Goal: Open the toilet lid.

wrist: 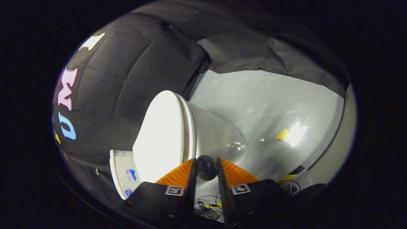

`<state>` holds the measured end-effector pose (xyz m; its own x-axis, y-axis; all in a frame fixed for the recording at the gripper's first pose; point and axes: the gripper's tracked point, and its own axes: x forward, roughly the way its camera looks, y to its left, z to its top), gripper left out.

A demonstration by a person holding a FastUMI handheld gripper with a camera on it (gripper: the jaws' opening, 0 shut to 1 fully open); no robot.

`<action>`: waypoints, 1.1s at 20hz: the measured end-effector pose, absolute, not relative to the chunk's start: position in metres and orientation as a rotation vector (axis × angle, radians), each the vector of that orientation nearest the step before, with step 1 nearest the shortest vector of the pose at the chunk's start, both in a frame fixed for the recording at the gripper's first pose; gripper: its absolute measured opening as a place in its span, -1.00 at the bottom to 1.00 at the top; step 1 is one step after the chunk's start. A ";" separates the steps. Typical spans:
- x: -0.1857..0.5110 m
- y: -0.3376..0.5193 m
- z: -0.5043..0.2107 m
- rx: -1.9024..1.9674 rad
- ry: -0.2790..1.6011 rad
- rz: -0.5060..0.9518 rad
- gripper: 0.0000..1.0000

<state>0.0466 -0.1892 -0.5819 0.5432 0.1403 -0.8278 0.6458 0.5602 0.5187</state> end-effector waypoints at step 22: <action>0.067 -0.166 -0.460 0.791 0.695 -0.200 -0.89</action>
